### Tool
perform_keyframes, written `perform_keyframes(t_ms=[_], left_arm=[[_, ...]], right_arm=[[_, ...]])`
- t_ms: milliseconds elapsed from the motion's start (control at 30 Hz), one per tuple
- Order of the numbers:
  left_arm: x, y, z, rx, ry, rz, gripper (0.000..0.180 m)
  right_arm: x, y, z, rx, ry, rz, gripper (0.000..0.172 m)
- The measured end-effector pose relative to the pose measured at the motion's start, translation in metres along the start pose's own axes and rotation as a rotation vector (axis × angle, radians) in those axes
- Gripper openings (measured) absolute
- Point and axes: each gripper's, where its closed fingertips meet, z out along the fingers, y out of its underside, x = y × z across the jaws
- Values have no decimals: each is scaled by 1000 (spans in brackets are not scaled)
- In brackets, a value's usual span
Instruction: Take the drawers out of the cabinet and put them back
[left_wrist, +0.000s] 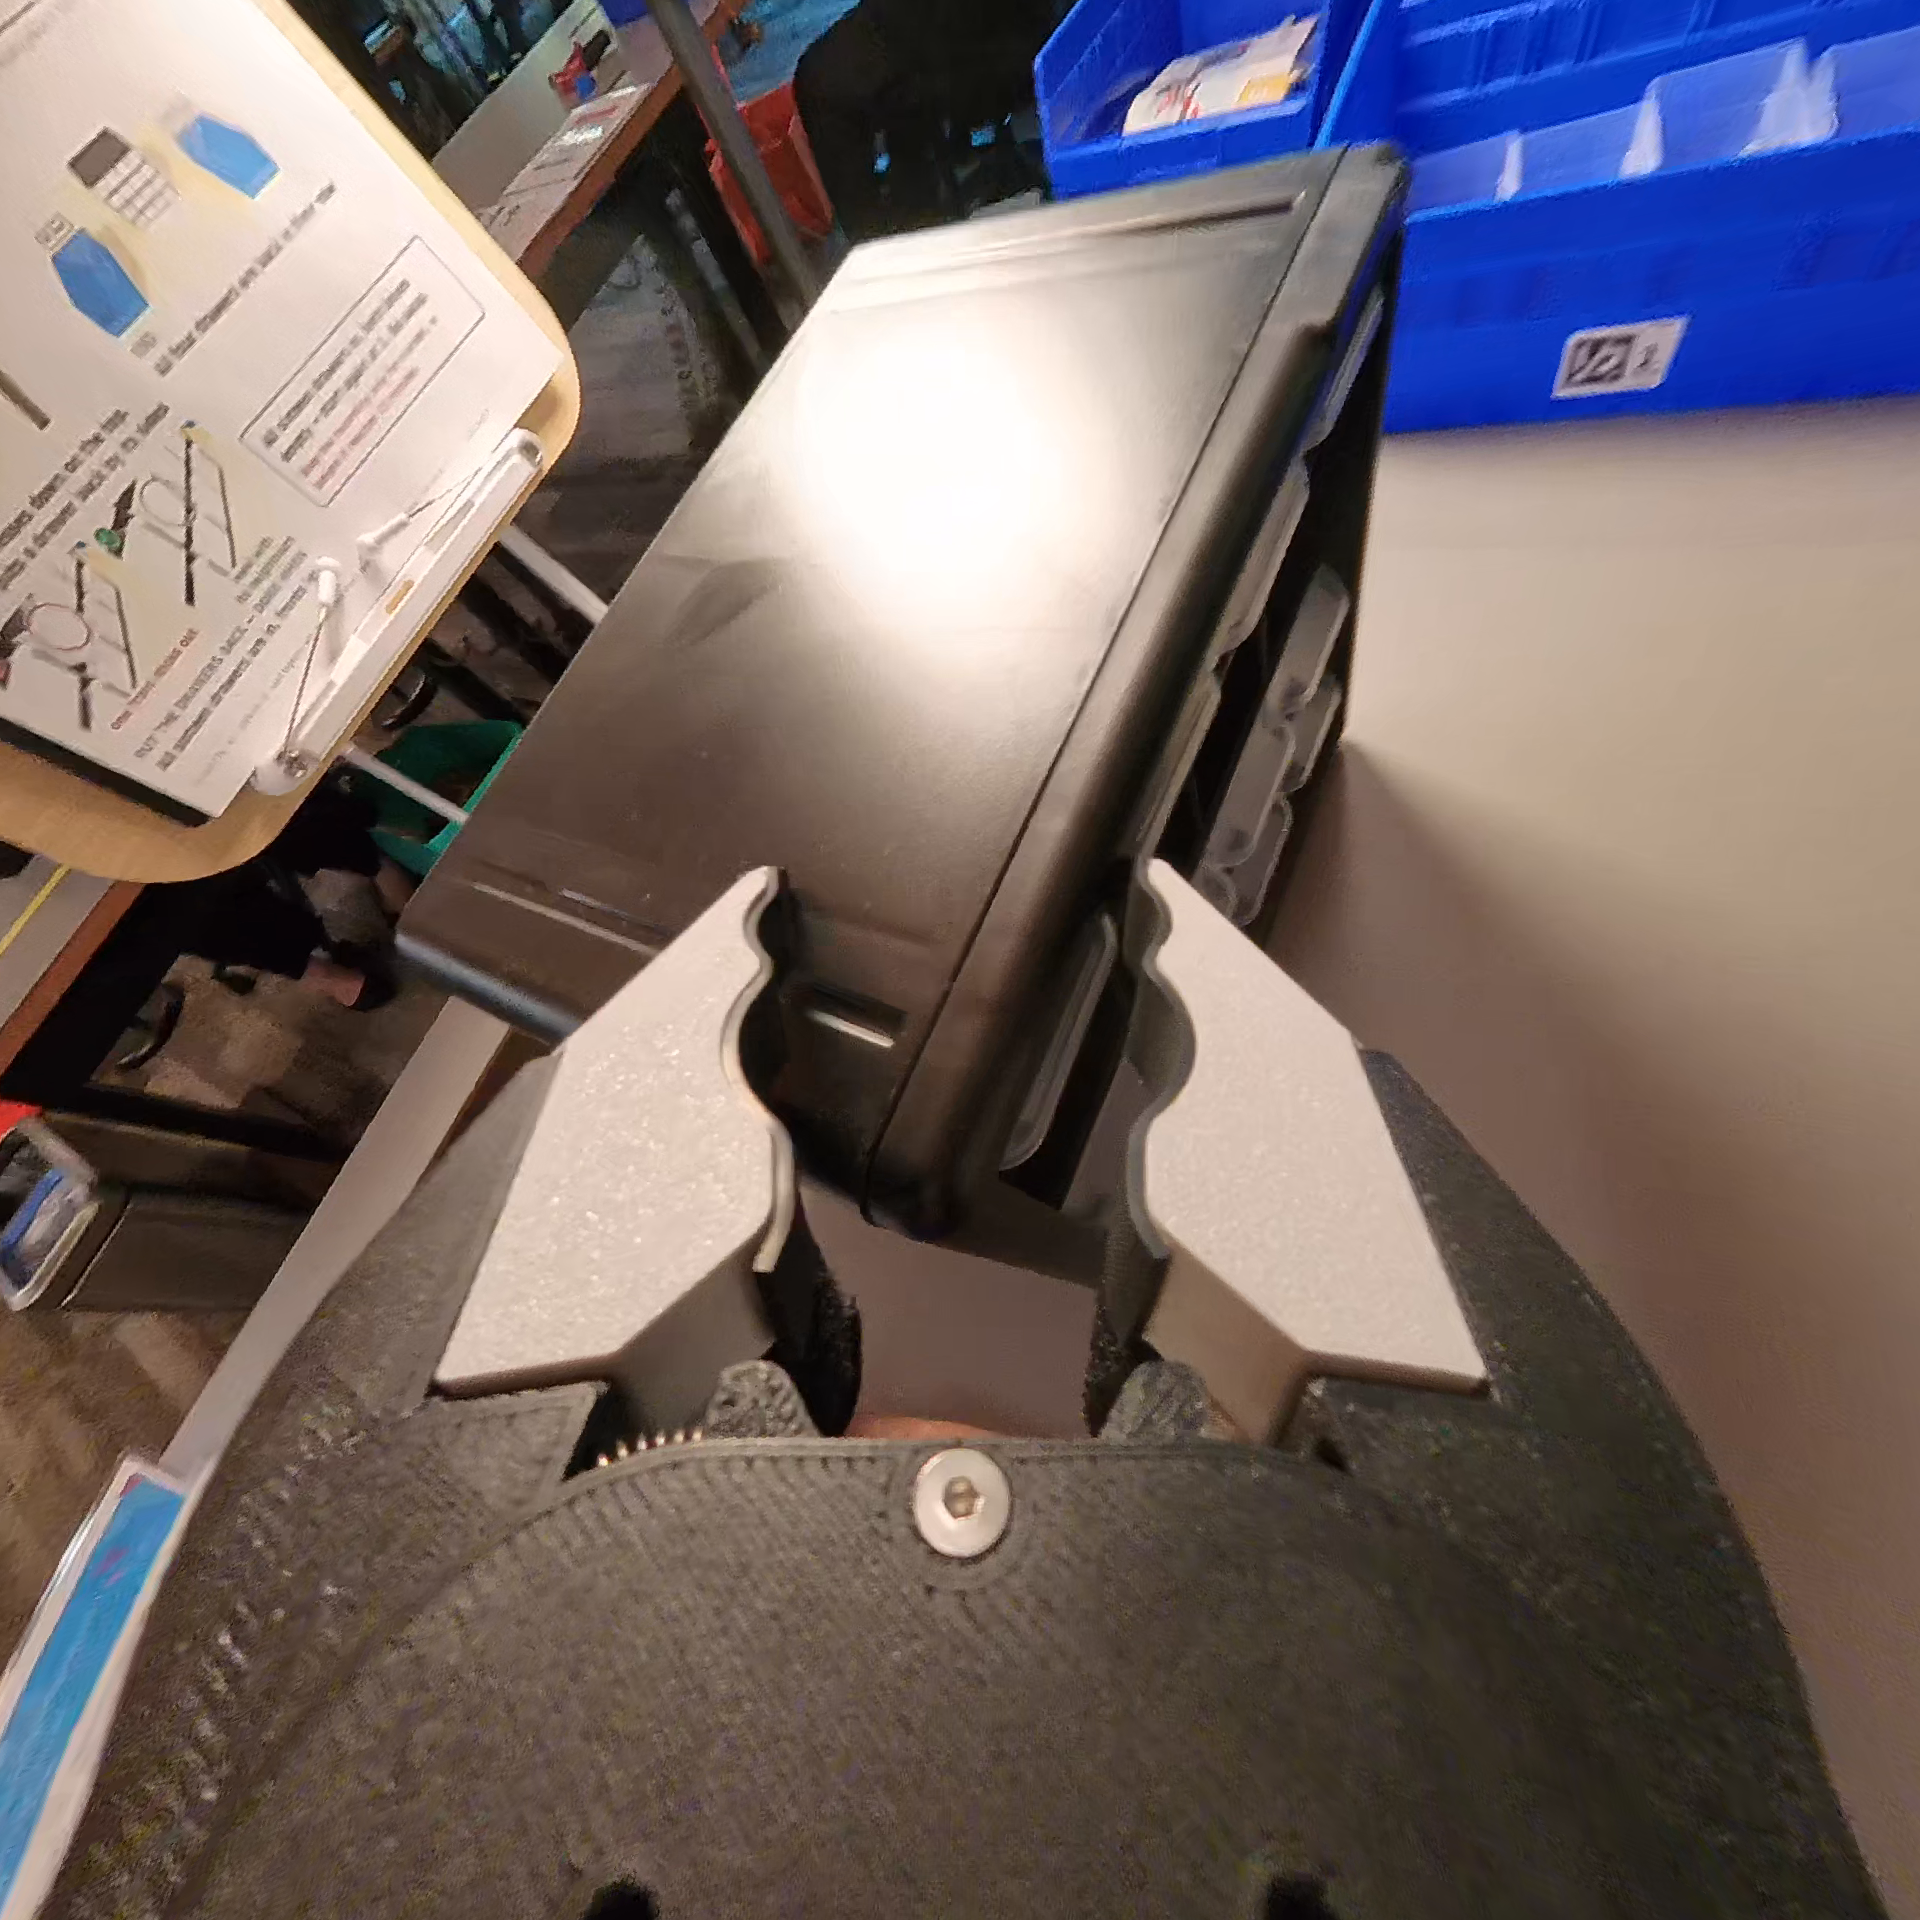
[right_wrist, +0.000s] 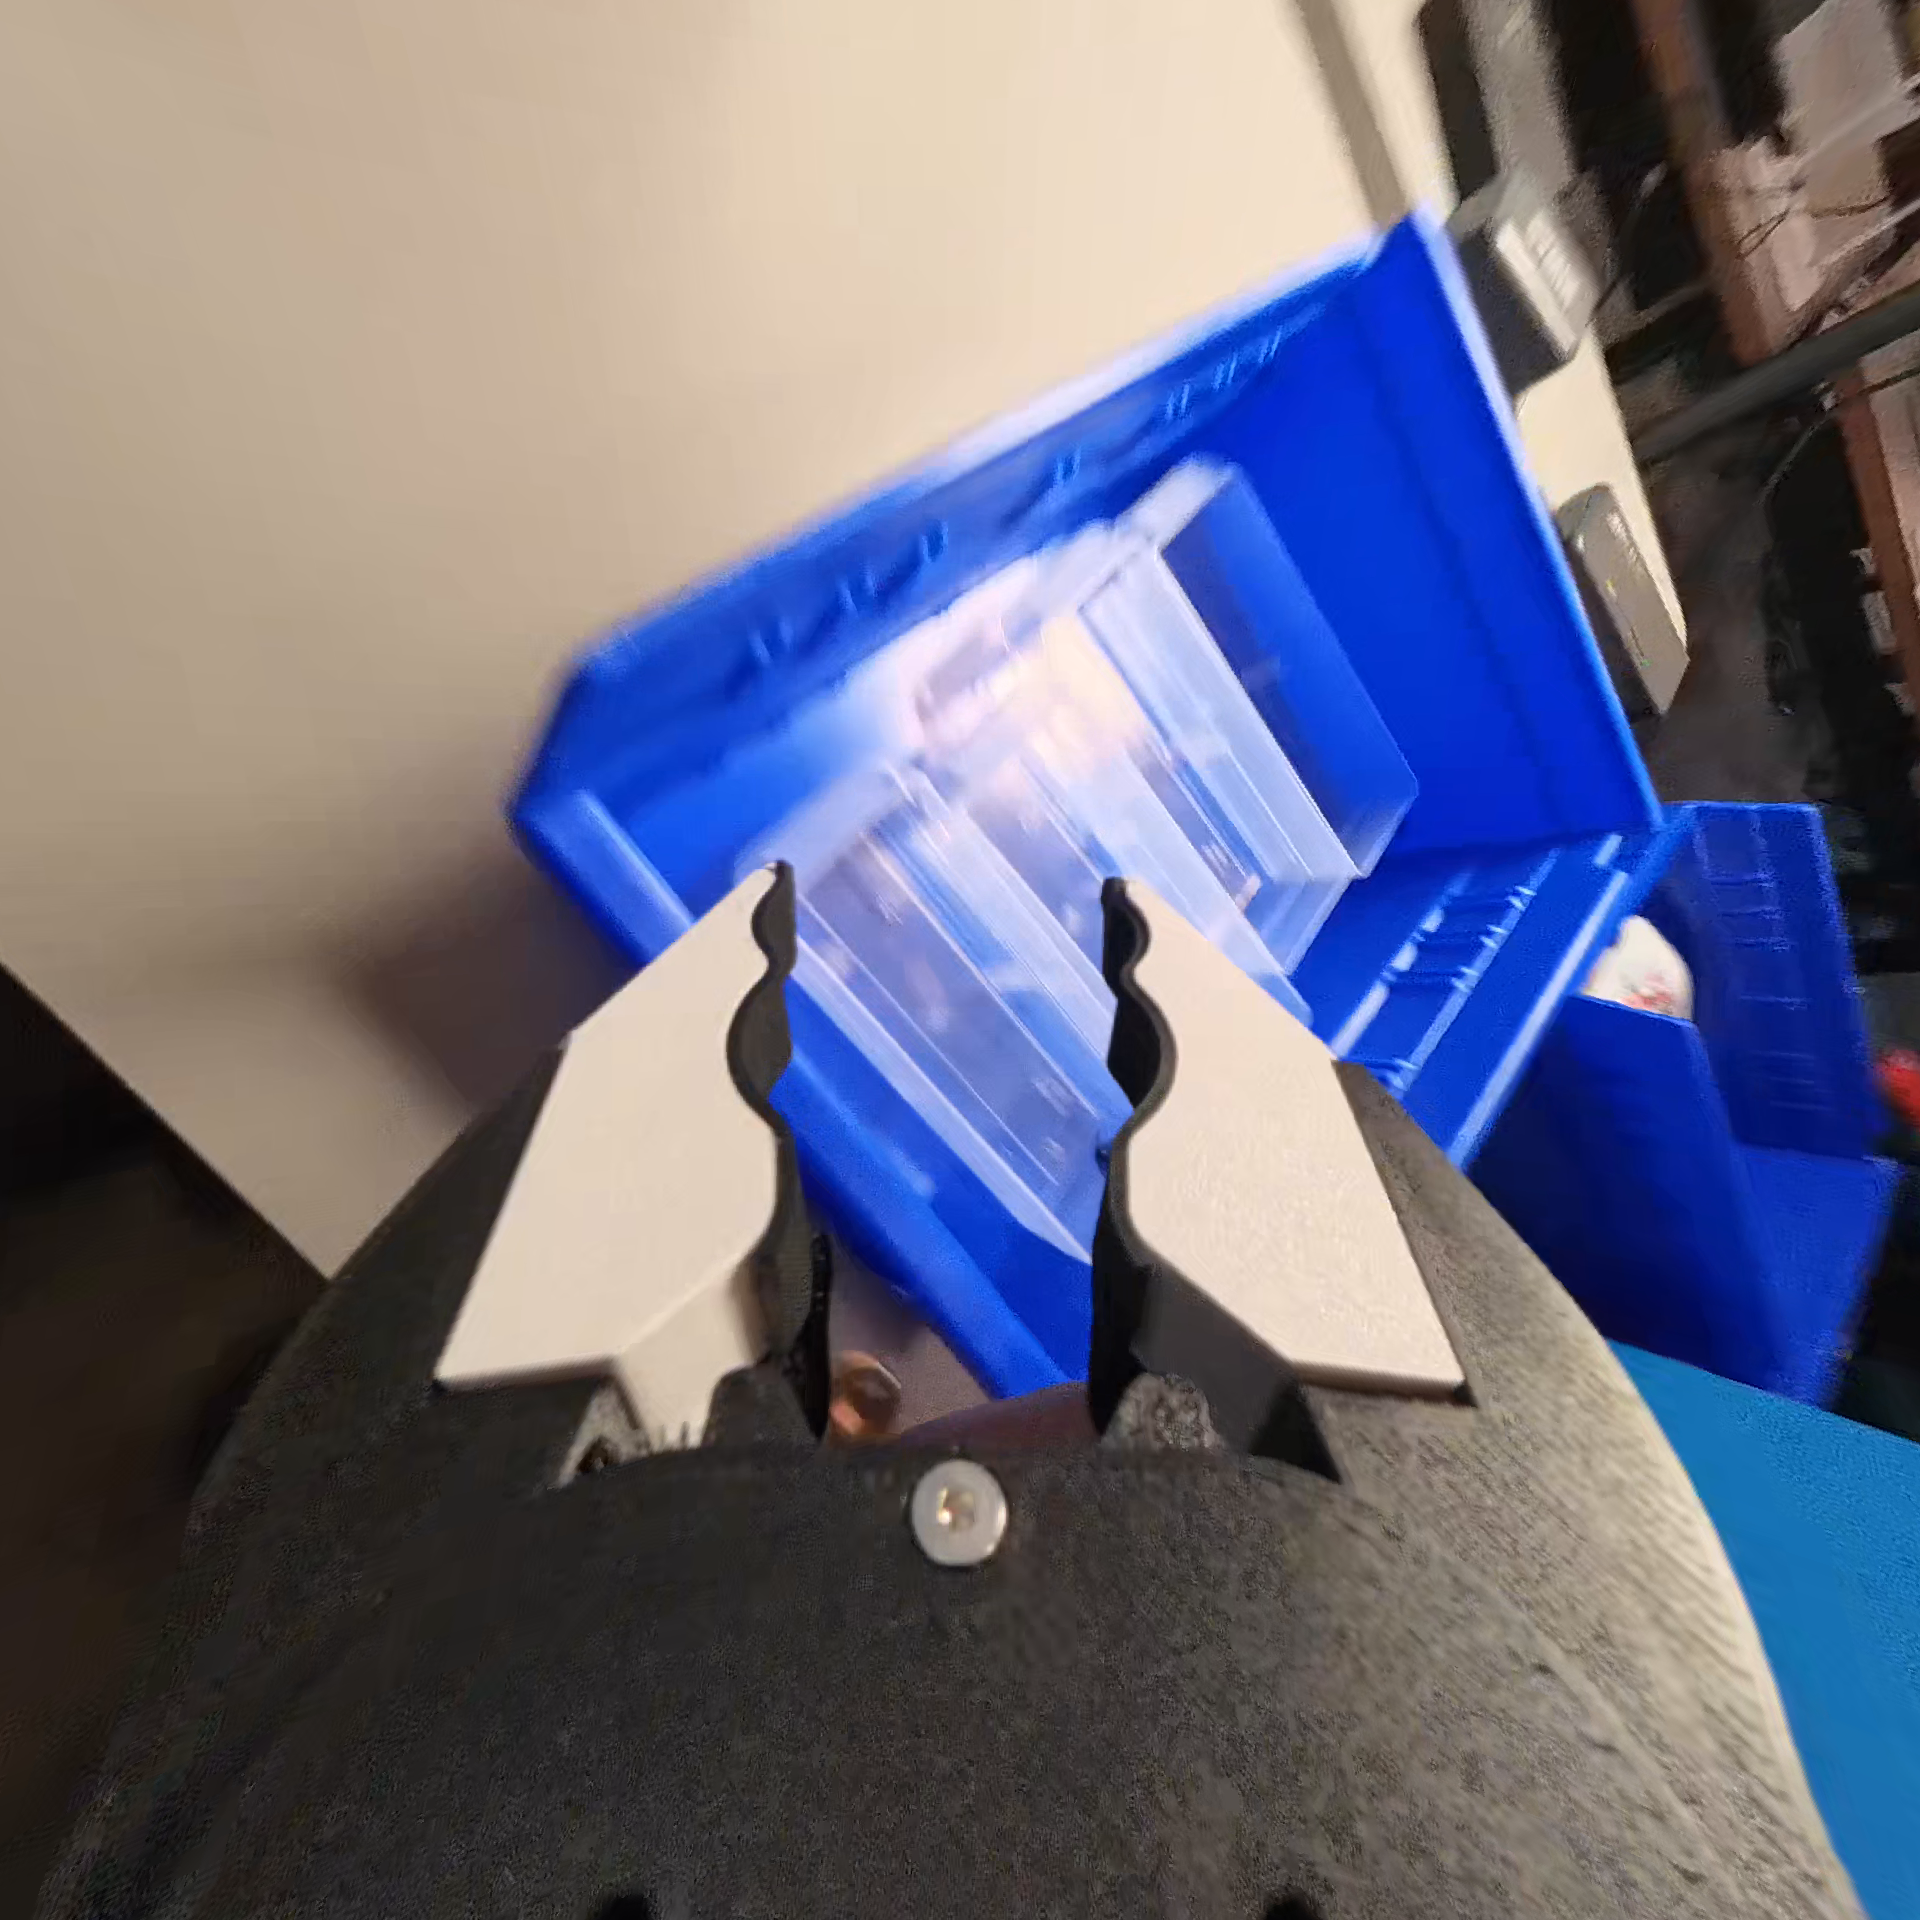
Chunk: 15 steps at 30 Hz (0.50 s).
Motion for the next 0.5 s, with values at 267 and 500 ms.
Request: perform_keyframes(t_ms=[267,500], left_arm=[[18,-31,-24,132,15,-31,70],[35,-25,-43,116,-111,-132,72]], right_arm=[[-52,-43,1,327,49,373,73],[-53,-51,17,395,168,546,67]])
